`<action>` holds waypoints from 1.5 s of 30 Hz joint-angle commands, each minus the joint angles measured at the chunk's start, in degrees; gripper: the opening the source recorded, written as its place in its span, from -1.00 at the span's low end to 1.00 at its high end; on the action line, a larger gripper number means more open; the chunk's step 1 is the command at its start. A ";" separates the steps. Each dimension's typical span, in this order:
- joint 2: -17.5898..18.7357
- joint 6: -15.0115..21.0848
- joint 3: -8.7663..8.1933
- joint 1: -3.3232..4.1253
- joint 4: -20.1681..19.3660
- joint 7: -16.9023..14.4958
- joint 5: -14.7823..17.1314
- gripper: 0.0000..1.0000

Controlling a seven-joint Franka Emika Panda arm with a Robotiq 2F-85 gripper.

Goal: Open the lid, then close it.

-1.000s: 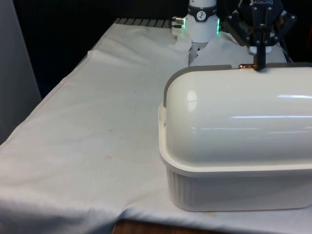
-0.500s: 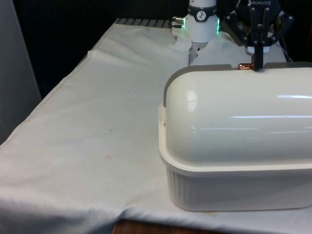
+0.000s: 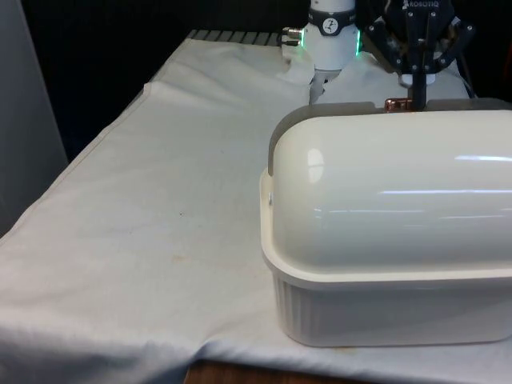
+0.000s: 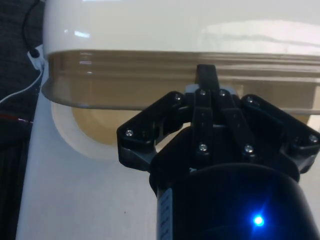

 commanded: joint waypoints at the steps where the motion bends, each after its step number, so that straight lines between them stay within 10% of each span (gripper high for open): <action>1: -0.57 -0.46 0.06 0.06 -0.86 0.06 0.06 -1.00; 45: -3.72 -4.24 0.57 0.11 -12.49 0.23 0.52 -1.00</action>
